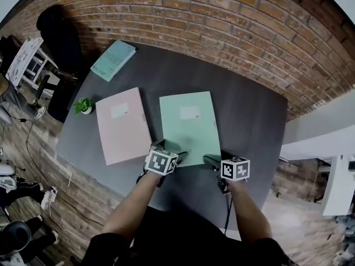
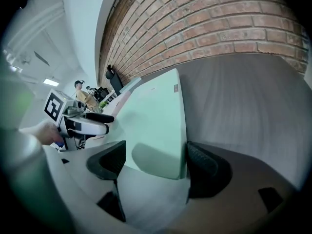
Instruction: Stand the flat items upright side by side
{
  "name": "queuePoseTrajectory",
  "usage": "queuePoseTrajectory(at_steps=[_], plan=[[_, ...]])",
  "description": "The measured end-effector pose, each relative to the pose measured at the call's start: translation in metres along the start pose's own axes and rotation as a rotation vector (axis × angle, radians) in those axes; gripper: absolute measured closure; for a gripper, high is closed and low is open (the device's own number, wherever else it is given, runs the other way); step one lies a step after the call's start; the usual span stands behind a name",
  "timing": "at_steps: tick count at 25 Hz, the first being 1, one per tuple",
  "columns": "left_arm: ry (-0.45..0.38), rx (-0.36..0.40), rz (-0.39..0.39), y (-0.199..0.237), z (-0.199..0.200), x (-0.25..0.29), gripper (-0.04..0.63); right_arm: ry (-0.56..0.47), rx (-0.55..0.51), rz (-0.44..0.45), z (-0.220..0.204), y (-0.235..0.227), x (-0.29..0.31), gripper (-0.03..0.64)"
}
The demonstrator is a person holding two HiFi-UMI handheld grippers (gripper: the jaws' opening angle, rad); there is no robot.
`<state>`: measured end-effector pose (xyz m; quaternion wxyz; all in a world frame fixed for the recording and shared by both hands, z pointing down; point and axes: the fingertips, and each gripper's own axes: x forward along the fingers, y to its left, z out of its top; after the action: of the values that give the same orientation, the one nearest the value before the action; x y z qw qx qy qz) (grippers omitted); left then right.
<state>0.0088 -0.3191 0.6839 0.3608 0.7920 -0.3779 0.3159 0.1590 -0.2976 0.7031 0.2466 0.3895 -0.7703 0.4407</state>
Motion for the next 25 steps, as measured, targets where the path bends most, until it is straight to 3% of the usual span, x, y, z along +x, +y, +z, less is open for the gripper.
queuePoseTrajectory(at_steps=[5, 8, 11, 13, 19, 25], plan=[[-0.006, -0.066, -0.035, -0.002, 0.014, 0.004, 0.124, 0.008, 0.028, -0.004, -0.009, -0.024, -0.019, 0.213], [0.035, -0.084, -0.025, 0.008, 0.014, 0.010, 0.124, -0.012, 0.029, 0.019, 0.009, -0.028, -0.014, 0.209], [0.089, -0.123, -0.065, 0.010, 0.006, 0.020, 0.124, 0.016, 0.009, 0.048, 0.023, -0.023, 0.002, 0.192], [0.116, -0.110, -0.076, 0.008, 0.003, 0.026, 0.124, 0.050, 0.000, 0.038, 0.028, -0.023, 0.010, 0.196], [0.117, -0.008, 0.003, 0.002, 0.013, 0.044, 0.124, 0.075, -0.004, 0.021, 0.025, -0.032, 0.011, 0.244], [0.025, 0.004, 0.055, -0.011, 0.027, 0.015, 0.138, 0.021, -0.018, 0.015, 0.029, -0.021, -0.007, 0.259]])
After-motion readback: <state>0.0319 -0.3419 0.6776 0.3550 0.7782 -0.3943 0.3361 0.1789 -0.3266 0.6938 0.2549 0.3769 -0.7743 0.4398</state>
